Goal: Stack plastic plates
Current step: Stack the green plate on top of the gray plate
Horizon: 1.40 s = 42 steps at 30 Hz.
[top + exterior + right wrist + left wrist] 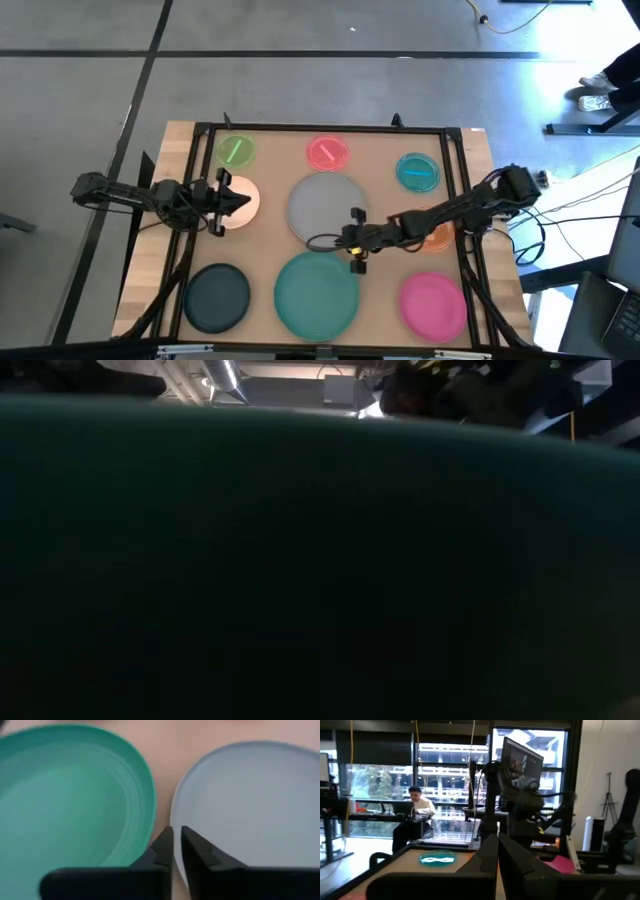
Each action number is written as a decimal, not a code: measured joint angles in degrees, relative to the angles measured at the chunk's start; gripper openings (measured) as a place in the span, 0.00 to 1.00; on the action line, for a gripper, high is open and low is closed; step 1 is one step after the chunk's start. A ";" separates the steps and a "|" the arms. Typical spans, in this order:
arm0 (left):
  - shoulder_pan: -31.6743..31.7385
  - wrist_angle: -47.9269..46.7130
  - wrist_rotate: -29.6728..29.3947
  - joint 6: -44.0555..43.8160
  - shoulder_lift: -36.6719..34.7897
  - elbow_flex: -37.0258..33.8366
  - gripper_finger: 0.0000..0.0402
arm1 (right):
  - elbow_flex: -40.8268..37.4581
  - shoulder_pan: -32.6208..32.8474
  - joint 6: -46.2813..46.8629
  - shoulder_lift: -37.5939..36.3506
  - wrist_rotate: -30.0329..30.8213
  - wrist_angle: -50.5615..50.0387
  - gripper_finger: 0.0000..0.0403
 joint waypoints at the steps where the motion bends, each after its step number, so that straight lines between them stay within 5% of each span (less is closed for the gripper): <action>1: 0.00 0.89 -0.01 0.89 0.66 0.00 0.01 | 0.70 0.00 0.53 0.82 -0.75 -0.31 0.13; 11: -0.09 3.50 8.34 9.72 6.18 2.15 0.01 | 2.30 0.00 1.61 4.92 -5.57 0.45 0.36; 26: -0.01 15.19 8.37 12.25 17.09 2.86 0.01 | 2.18 0.00 0.95 7.41 -4.52 4.79 0.36; 36: 0.00 16.94 8.25 13.45 18.06 2.89 0.01 | 2.20 0.00 5.85 10.05 -2.35 5.80 0.36; 42: 0.00 18.70 3.14 13.59 18.05 2.89 0.01 | 2.23 0.00 4.27 10.22 -2.06 6.88 0.30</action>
